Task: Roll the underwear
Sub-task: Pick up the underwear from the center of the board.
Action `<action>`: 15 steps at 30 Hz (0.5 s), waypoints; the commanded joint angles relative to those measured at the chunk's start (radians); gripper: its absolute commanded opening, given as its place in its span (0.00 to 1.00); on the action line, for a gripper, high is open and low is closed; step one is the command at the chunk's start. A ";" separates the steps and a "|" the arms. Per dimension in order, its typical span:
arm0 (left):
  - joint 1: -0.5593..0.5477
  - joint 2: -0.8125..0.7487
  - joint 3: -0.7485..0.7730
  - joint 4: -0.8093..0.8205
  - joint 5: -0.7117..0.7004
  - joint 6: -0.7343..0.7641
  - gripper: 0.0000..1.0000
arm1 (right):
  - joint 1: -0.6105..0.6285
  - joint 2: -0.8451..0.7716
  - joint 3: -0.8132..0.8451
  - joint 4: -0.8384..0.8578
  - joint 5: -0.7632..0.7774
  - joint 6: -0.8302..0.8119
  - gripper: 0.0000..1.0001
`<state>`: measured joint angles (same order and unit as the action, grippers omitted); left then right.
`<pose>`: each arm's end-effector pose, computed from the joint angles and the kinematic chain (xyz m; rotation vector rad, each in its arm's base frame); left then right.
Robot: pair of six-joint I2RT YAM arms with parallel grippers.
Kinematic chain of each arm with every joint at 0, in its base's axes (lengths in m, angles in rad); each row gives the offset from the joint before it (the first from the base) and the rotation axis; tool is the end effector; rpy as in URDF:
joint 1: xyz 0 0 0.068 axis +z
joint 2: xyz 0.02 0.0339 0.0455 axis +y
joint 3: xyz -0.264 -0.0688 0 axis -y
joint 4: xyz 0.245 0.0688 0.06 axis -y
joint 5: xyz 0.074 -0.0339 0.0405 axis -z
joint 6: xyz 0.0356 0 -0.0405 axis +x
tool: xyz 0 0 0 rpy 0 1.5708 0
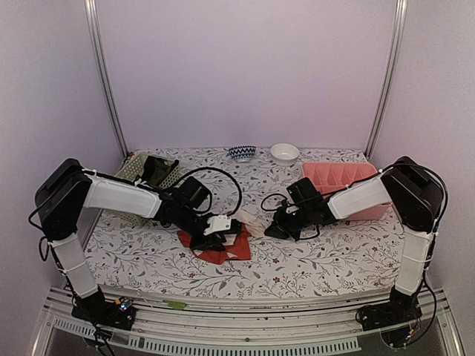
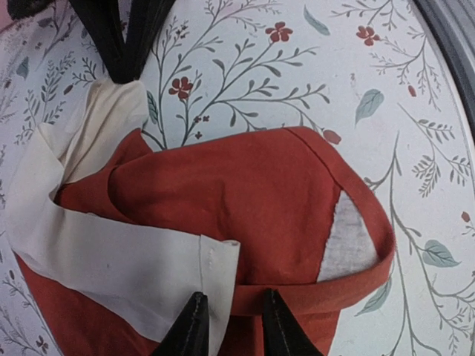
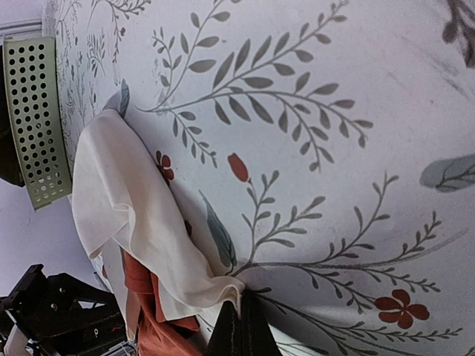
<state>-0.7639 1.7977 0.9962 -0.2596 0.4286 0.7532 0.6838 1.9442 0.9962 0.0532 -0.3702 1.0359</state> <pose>0.2388 -0.2492 0.1436 1.8815 1.7726 -0.5653 0.2826 0.2469 0.1117 0.3058 2.7608 1.0769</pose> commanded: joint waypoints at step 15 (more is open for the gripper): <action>-0.065 0.089 0.067 0.095 -0.048 -0.011 0.37 | -0.010 0.045 0.017 -0.072 0.064 -0.005 0.00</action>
<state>-0.8005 1.8545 1.0485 -0.1932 0.3771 0.7399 0.6830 1.9488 1.0069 0.0460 -0.3656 1.0351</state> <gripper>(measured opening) 0.364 0.009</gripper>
